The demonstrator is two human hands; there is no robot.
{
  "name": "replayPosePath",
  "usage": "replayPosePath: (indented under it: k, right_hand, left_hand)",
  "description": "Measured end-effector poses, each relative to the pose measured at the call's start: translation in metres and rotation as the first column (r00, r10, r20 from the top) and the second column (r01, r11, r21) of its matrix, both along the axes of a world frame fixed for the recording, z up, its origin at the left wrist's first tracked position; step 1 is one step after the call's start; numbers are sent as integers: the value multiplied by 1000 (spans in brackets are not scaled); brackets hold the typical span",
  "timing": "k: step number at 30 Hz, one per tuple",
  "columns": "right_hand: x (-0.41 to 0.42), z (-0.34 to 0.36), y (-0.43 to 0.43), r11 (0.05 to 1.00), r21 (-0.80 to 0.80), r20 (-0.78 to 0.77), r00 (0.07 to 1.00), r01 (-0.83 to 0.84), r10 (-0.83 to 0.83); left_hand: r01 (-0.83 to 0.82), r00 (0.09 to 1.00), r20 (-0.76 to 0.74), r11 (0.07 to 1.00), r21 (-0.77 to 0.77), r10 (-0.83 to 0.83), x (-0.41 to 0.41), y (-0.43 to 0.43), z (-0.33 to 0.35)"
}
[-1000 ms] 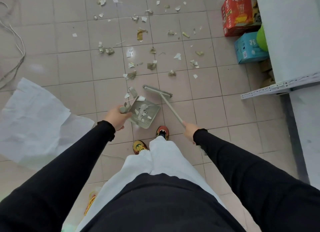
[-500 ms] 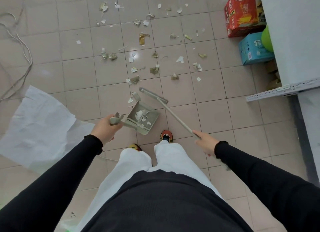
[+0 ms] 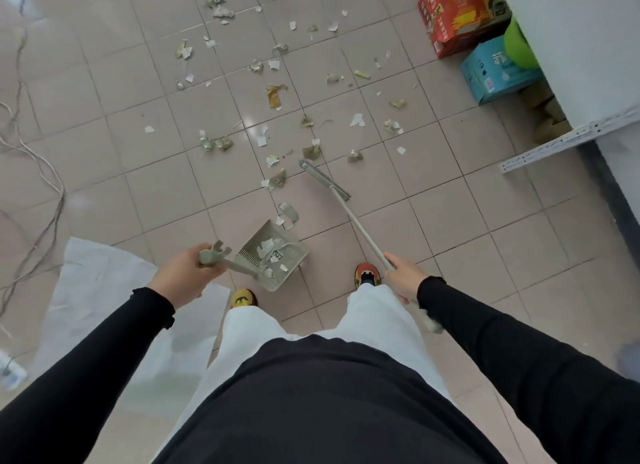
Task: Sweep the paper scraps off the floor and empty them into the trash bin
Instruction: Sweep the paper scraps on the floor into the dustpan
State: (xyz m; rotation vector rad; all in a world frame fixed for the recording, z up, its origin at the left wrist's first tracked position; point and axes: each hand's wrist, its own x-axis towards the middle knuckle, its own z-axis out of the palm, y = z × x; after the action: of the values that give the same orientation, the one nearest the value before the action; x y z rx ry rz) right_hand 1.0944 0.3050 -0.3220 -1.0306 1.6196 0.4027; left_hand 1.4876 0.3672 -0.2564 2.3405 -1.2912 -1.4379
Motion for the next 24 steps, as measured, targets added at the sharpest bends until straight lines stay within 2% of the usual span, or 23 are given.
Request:
replayPosePath:
  k: [4,8,13,17,21,24]
  right_hand:
    - [49,-6,36,991,-17,-48,990,135,-136]
    - [99,-11,62,973,-54,-71,972,222,-226]
    - [160,-27,80,982,-38,-113,976,183,-186]
    - [202,-31,93,997,20,-116,990,78,-75]
    - [223,-15,124,996,82,6,999,38,-39]
    - [212,9,146,975,185,111,983,126,-148]
  left_hand:
    - [150,989,-2,989,20,-150,68,-9,-3]
    - [217,976,-2,976,31,-218,120,-23,-11]
    - [323,946,6,943,82,-325,140,-45,-21]
    - [357,933,3,928,104,-359,143,-56,-30]
    - [374,927,-4,920,117,-376,149,-62,-36]
    - [370,929,-13,923,106,-370,155,-62,-40]
